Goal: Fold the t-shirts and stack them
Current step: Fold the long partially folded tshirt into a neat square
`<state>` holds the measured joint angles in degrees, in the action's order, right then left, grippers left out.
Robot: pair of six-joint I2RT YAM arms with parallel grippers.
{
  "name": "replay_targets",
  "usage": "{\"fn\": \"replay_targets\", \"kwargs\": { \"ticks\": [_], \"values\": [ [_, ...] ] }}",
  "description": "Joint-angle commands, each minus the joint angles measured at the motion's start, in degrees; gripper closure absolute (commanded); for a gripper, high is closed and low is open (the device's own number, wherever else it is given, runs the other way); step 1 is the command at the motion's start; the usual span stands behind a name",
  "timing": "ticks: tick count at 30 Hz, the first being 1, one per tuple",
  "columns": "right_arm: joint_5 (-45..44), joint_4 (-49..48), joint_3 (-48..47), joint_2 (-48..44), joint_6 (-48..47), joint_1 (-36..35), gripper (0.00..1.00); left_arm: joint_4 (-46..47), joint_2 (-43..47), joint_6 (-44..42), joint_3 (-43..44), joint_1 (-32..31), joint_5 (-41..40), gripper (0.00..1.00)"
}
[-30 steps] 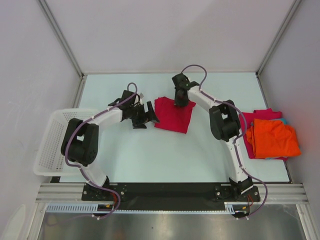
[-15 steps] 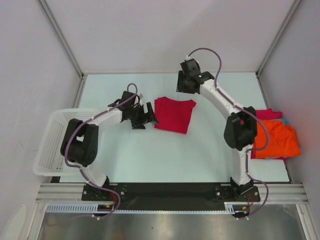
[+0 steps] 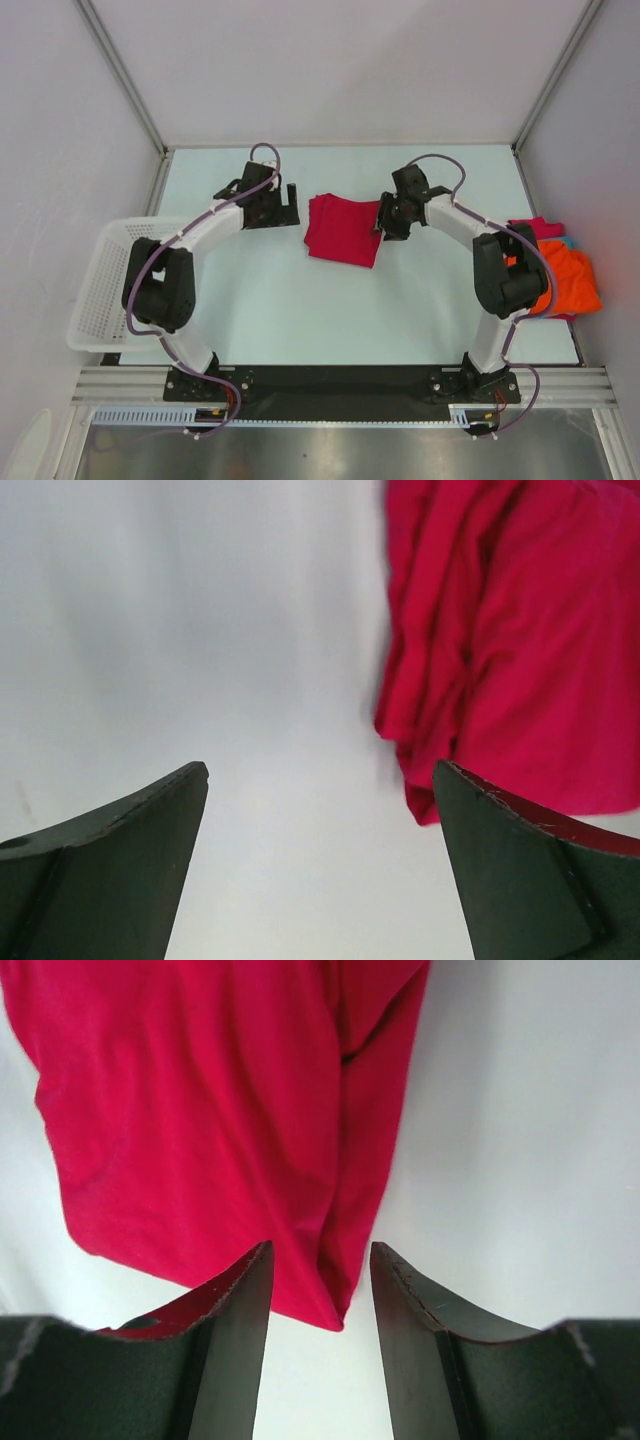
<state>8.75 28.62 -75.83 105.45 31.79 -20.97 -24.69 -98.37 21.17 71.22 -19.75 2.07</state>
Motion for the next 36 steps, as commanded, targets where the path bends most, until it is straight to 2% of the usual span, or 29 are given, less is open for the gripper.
{"fn": "replay_targets", "kwargs": {
  "ticks": [1,18,28,33,36],
  "values": [
    [3.46,-5.85,1.82,-0.60,2.40,0.14,0.51,-2.83,-2.09,-3.59,2.43,-0.29,-7.78,0.01],
    [4.43,-9.55,7.89,1.33,2.13,2.95,0.50,6.05,-8.60,-2.54,0.32,-4.86,-2.59,0.00],
    [5.13,-10.60,6.66,4.06,2.75,3.04,0.52,5.62,-7.28,0.09,2.25,-4.34,-2.95,0.00],
    [4.61,-10.43,5.87,3.71,2.58,3.04,0.52,6.75,-3.94,3.09,1.82,-4.77,-5.23,0.01],
    [4.34,-9.73,5.08,3.36,2.31,3.04,0.52,8.33,-1.48,0.55,1.55,-6.70,-9.25,0.00]
  ]
}}
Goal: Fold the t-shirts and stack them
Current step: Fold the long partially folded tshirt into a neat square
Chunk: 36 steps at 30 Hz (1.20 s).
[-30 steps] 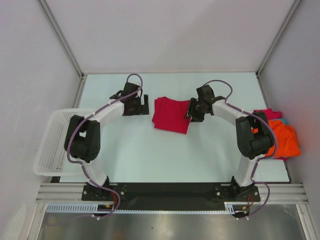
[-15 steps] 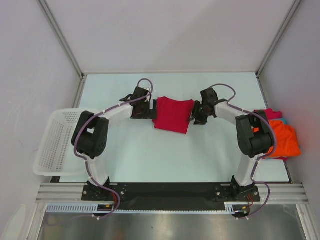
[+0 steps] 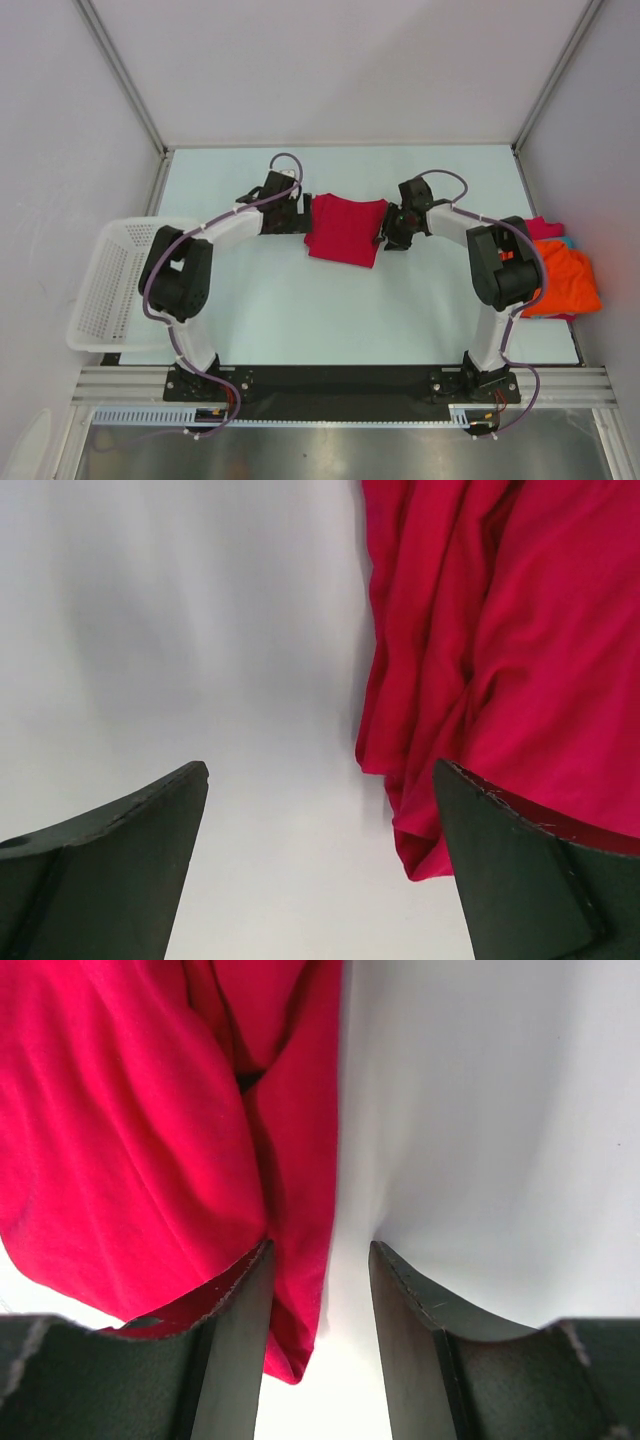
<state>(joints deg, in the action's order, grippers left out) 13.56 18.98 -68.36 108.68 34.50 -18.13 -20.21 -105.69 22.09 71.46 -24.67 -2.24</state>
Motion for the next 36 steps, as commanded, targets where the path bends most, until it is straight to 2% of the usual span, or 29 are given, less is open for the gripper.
{"fn": "replay_targets", "kwargs": {
  "ticks": [1,6,19,22,27,36],
  "values": [
    [-0.55,-0.09,-2.57,0.04,-0.40,0.20,0.52,4.03,6.19,-2.47,1.57,-2.14,-5.75,0.00],
    [-0.82,-0.61,-2.31,-0.75,0.92,0.29,0.52,4.21,5.58,-6.44,2.54,-2.49,-6.72,0.00],
    [-1.69,-1.41,-1.34,-3.21,3.03,0.55,0.53,7.64,3.30,-7.06,3.15,-2.49,-3.13,0.00],
    [-2.31,-0.44,-1.69,-3.91,2.59,0.81,0.53,8.78,1.63,-6.01,4.30,-2.32,0.56,0.00],
    [-2.23,0.09,-2.31,-3.57,2.59,0.90,0.53,10.10,-4.68,0.84,6.93,-0.04,16.11,0.00],
    [-2.22,1.41,-3.45,-2.43,2.06,1.08,0.53,11.51,-5.58,3.49,6.06,2.60,18.58,0.00]
  ]
}}
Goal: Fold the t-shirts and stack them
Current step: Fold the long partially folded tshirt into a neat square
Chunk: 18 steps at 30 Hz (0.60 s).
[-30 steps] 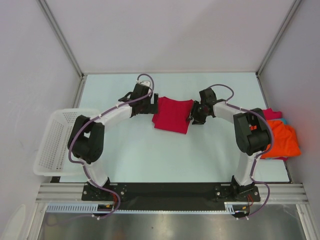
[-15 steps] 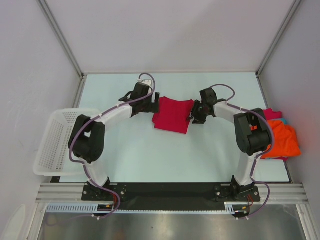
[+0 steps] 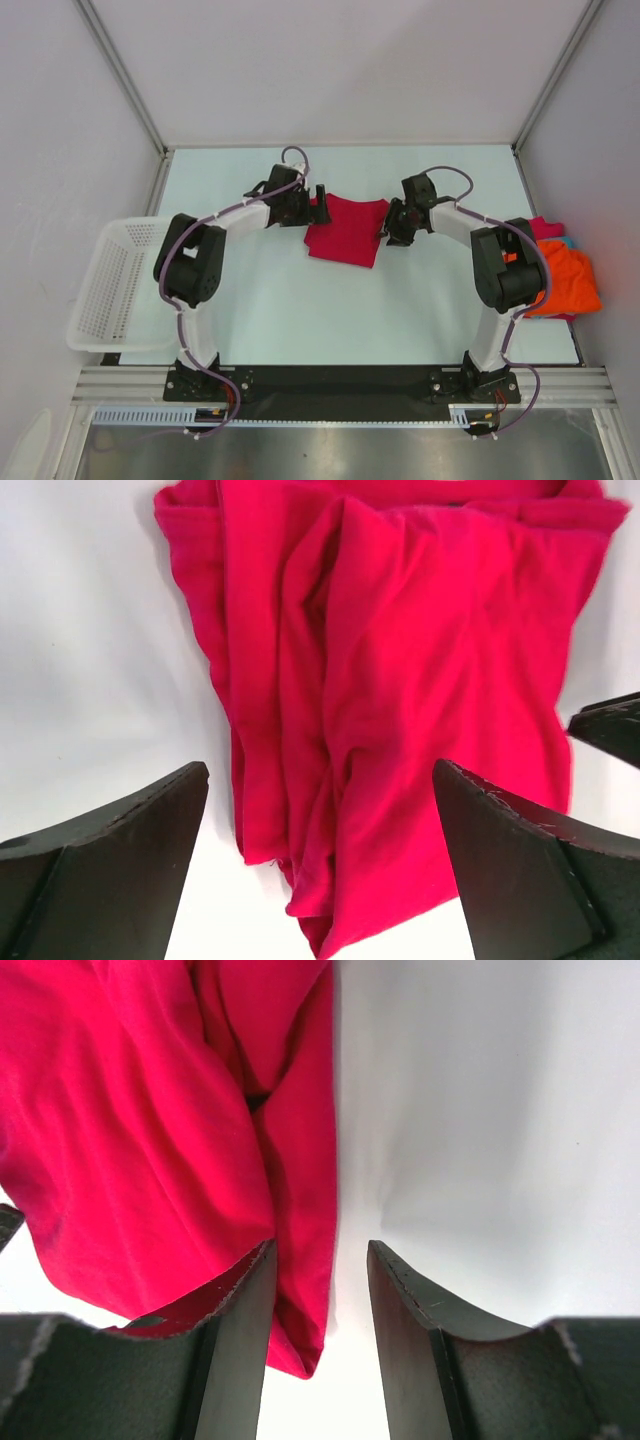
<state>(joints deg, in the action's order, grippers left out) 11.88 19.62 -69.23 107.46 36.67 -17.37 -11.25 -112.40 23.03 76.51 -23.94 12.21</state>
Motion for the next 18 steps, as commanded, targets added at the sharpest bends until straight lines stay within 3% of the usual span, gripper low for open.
{"fn": "replay_targets", "kwargs": {
  "ticks": [1,18],
  "values": [
    [-0.45,0.86,-2.66,-1.03,-0.02,0.23,0.53,2.54,0.87,2.81,1.01,2.32,5.10,0.00],
    [-1.77,2.53,-4.33,1.00,-0.28,-0.04,0.54,7.90,-1.42,5.98,-2.68,3.29,9.41,0.00]
  ]
}}
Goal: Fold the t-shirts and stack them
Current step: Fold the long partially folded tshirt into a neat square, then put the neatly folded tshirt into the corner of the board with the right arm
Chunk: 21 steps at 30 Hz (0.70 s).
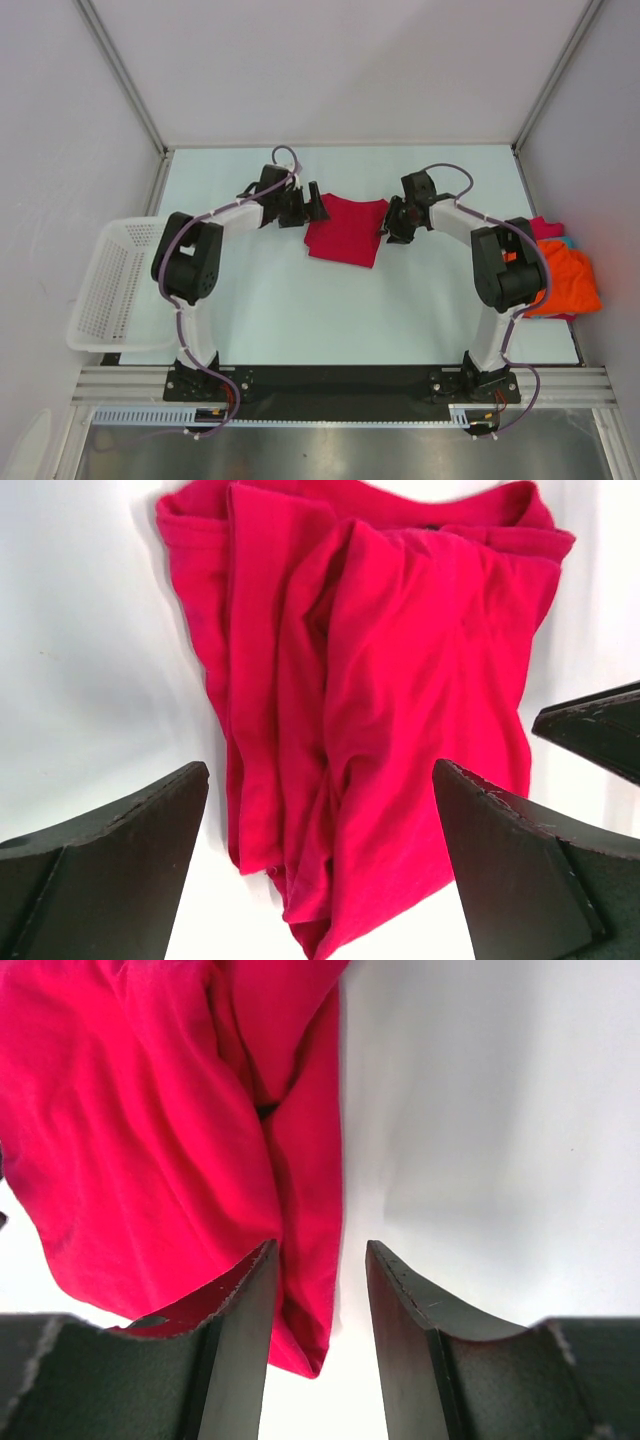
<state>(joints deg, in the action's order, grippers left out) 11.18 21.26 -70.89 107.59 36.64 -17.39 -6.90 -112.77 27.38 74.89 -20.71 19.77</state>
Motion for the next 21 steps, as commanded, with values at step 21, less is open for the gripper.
{"fn": "replay_targets", "kwargs": {
  "ticks": [21],
  "values": [
    [-3.44,6.78,-7.50,2.45,-3.24,0.25,0.55,13.65,-5.18,6.99,-5.72,0.76,4.49,0.01]
  ]
}}
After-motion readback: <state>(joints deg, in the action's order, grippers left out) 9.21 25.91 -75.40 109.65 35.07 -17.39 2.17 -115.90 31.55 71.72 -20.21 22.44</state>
